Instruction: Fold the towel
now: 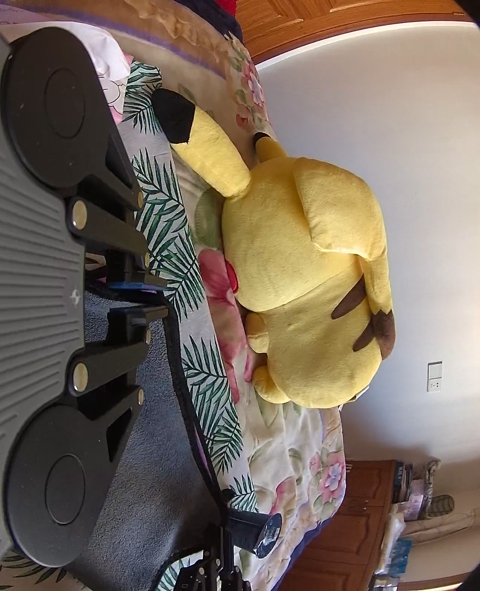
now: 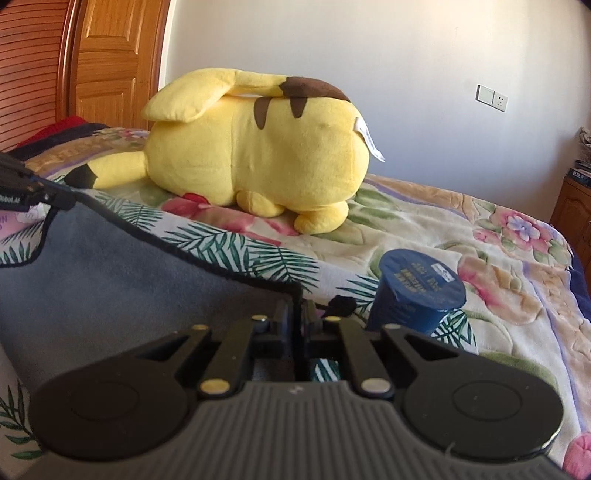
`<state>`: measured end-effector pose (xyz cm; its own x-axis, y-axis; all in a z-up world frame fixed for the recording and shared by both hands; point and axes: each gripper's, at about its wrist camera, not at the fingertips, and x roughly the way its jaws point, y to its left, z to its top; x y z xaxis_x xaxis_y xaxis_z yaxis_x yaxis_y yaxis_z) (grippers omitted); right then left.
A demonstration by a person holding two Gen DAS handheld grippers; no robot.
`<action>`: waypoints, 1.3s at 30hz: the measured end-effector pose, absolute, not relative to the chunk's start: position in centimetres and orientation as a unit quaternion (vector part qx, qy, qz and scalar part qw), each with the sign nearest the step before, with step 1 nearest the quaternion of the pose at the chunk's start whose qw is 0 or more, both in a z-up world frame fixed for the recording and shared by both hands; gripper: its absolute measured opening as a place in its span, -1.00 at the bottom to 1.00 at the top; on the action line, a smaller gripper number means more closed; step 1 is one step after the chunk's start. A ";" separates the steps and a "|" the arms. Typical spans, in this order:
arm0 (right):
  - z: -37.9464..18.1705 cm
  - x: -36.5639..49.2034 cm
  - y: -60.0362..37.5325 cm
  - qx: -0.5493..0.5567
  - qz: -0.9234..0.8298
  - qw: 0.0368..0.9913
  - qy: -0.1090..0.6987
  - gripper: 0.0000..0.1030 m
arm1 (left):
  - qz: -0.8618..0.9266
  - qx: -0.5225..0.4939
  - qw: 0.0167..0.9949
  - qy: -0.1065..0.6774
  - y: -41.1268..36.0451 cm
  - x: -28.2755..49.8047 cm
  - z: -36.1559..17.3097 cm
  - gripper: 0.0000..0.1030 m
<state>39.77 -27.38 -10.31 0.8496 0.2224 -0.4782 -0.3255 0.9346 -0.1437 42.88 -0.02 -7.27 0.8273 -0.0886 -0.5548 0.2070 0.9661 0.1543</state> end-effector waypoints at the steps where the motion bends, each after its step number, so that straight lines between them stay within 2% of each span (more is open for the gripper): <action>1: -10.2 39.7 -27.4 -0.107 0.144 0.956 0.233 -0.74 | -0.078 0.104 0.951 0.282 0.0 42.8 -7.1 -1.00; 3: -9.9 39.5 -27.5 -0.104 0.145 0.955 0.237 -0.73 | -0.079 0.101 0.952 0.279 0.0 42.4 -6.7 -0.88; 5: -9.5 39.0 -27.3 -0.105 0.147 0.955 0.237 -0.73 | -0.084 0.098 0.953 0.276 -0.1 41.8 -6.3 -0.68; 12: -7.1 35.8 -27.5 -0.082 0.160 0.954 0.241 -0.73 | -0.082 0.073 0.955 0.277 0.1 38.7 -4.2 -0.44; 33: 0.7 24.7 -29.2 -0.046 0.153 0.959 0.234 -0.73 | -0.084 0.061 0.957 0.271 1.4 25.9 2.7 -0.34; 39: 2.4 22.2 -29.0 -0.047 0.156 0.959 0.233 -0.73 | -0.084 0.050 0.959 0.266 1.8 22.3 4.3 -0.25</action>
